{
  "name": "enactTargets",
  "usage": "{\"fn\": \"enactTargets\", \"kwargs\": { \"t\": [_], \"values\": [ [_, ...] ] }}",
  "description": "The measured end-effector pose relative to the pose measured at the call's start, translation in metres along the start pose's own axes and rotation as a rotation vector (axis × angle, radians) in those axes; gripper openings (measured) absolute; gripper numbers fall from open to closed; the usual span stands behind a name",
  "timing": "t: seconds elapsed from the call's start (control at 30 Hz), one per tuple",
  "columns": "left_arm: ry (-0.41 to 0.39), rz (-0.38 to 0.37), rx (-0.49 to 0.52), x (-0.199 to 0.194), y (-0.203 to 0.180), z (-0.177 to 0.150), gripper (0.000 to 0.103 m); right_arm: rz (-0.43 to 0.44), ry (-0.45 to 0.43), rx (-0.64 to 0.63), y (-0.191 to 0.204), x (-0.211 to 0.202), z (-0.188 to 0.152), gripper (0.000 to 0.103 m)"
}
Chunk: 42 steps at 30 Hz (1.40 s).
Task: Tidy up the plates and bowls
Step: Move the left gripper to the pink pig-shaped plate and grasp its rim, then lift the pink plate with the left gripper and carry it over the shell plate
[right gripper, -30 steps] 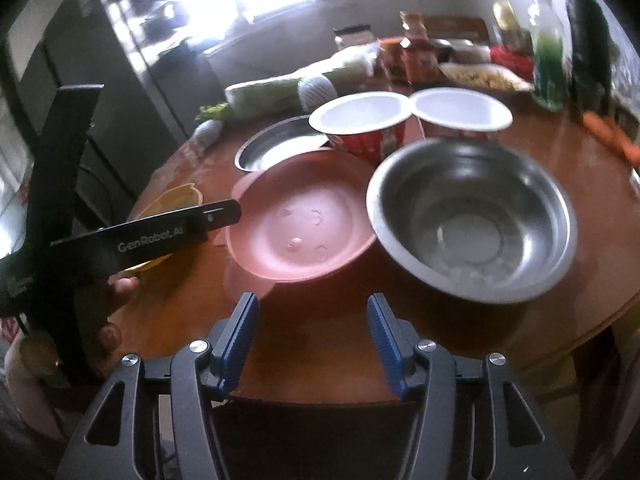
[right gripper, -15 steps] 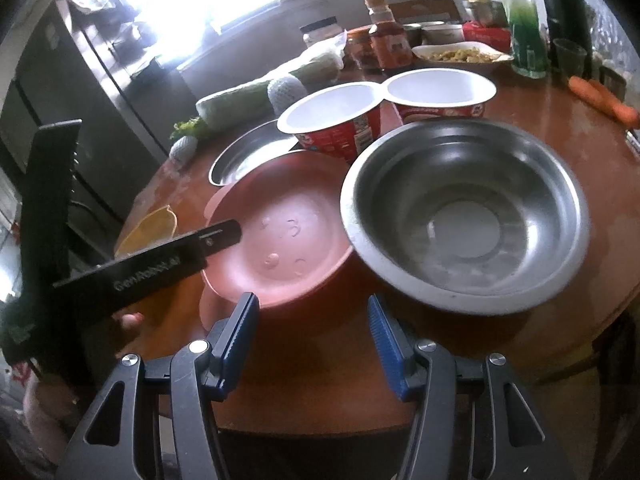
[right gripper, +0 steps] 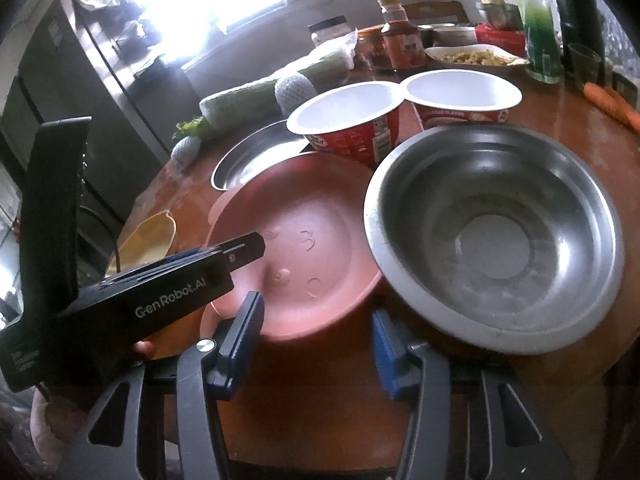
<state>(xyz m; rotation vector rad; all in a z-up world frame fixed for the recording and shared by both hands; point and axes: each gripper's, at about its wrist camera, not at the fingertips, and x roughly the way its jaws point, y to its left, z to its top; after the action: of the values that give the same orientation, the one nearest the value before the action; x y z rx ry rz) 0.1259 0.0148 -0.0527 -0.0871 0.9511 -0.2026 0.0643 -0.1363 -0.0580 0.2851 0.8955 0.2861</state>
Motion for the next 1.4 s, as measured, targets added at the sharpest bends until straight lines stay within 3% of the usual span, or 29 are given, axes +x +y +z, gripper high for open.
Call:
{"fn": "enactTargets", "kwargs": {
  "t": [0.23,0.5,0.83,1.4],
  "values": [
    [-0.009,0.017,-0.006,-0.008,0.003,-0.006,0.041,0.002,0.001,-0.026,0.004,0.0,0.0,0.053],
    [-0.062,0.007,-0.045,-0.045,0.018,-0.012,0.041,0.057,-0.009,-0.045,0.017,-0.011,0.002,0.053],
    [-0.15,0.088,-0.092,-0.094,0.046,-0.02,0.041,0.134,-0.017,-0.173,0.063,-0.021,0.005,0.053],
    [-0.179,0.178,-0.242,-0.114,0.118,-0.029,0.041,0.207,0.01,-0.431,0.14,0.019,0.023,0.053]
  ]
}}
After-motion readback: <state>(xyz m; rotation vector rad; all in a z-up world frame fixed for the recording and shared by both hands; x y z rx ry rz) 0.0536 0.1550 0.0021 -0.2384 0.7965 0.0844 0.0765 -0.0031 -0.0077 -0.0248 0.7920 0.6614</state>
